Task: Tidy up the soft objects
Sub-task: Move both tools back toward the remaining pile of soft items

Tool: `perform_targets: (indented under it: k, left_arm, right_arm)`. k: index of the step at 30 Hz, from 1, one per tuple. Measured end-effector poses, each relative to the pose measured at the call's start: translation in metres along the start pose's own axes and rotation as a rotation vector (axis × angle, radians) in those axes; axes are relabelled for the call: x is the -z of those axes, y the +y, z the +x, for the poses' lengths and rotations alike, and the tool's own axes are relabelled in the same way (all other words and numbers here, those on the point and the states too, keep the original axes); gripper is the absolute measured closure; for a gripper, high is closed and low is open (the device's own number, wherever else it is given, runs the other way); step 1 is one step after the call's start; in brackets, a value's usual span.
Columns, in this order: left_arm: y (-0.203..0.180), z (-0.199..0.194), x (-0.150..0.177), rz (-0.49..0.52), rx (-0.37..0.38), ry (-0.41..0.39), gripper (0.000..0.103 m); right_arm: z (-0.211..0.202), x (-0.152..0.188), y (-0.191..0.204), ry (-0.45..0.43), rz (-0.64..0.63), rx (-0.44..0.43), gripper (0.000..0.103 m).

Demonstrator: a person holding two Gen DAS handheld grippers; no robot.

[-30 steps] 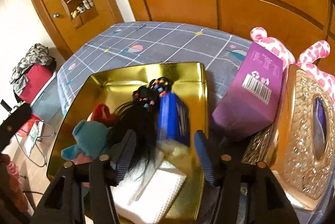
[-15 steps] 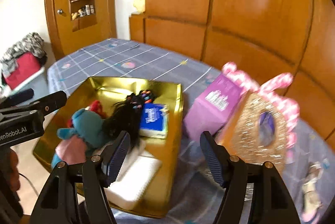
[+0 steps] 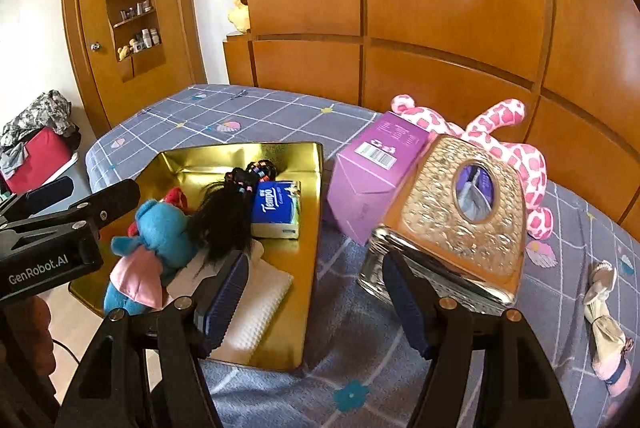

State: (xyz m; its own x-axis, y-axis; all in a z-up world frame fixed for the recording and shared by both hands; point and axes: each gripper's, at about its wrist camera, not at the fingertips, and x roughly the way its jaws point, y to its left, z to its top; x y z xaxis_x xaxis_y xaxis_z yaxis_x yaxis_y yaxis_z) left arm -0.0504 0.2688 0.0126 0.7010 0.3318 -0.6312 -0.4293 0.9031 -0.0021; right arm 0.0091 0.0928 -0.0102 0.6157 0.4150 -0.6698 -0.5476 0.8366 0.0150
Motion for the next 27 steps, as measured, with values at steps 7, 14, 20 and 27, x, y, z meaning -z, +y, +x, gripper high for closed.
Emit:
perform_targets:
  k: [7,14,20,27]
  left_arm:
    - [-0.014,-0.001,0.006,0.048,0.008,0.006,0.0]
    - [-0.028,-0.004,0.013,0.085,0.047,0.015,0.0]
    - [-0.041,-0.006,0.02,0.116,0.093,0.026,0.0]
    - [-0.063,-0.01,0.031,0.172,0.207,0.05,0.0]
  right_arm:
    - [-0.013,0.008,-0.017,-0.019,0.022,0.031,0.009]
    - [-0.025,0.013,-0.046,-0.024,0.073,0.075,0.009]
    - [-0.035,0.019,-0.089,-0.021,0.143,0.143,0.009]
    - [-0.059,0.026,-0.171,-0.017,0.271,0.267,0.009]
